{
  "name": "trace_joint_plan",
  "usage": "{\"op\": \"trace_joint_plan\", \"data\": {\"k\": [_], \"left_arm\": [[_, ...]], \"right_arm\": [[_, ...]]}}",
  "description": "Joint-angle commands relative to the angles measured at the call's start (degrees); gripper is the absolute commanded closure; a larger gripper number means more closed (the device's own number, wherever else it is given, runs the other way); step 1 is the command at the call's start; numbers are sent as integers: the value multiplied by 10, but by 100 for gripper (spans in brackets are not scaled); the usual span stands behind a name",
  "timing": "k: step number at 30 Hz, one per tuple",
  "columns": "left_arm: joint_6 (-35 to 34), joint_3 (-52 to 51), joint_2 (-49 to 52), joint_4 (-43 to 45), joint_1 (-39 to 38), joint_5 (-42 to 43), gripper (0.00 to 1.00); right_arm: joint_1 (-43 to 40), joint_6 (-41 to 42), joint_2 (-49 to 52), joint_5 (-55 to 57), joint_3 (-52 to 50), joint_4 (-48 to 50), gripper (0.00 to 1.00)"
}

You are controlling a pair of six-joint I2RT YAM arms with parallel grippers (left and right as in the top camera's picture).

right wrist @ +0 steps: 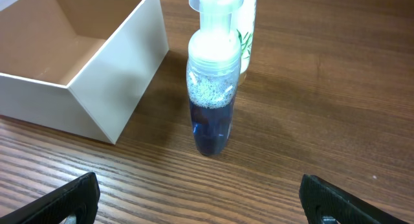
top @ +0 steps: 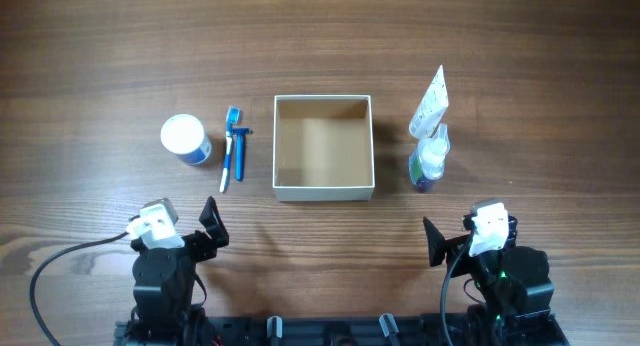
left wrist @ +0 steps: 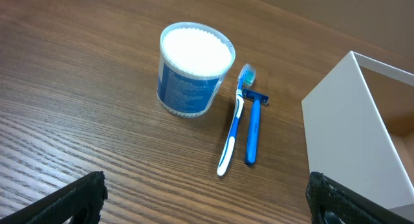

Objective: Pack container

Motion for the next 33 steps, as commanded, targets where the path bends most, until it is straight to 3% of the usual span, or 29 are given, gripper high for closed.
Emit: {"op": "trace_joint_plan", "data": {"k": [1, 8, 28, 33], "left_arm": [[-3, -3, -5, 2, 4, 7, 0], [-3, -3, -5, 2, 4, 7, 0], [-3, -3, -5, 2, 4, 7, 0], [-3, -3, -5, 2, 4, 7, 0]], "right_arm": [[-1, -15, -7, 5, -1, 0, 0], [-1, -14, -7, 22, -1, 4, 0], [-1, -10, -7, -19, -1, 133, 0], [-1, 44, -7, -78, -1, 183, 0]]}}
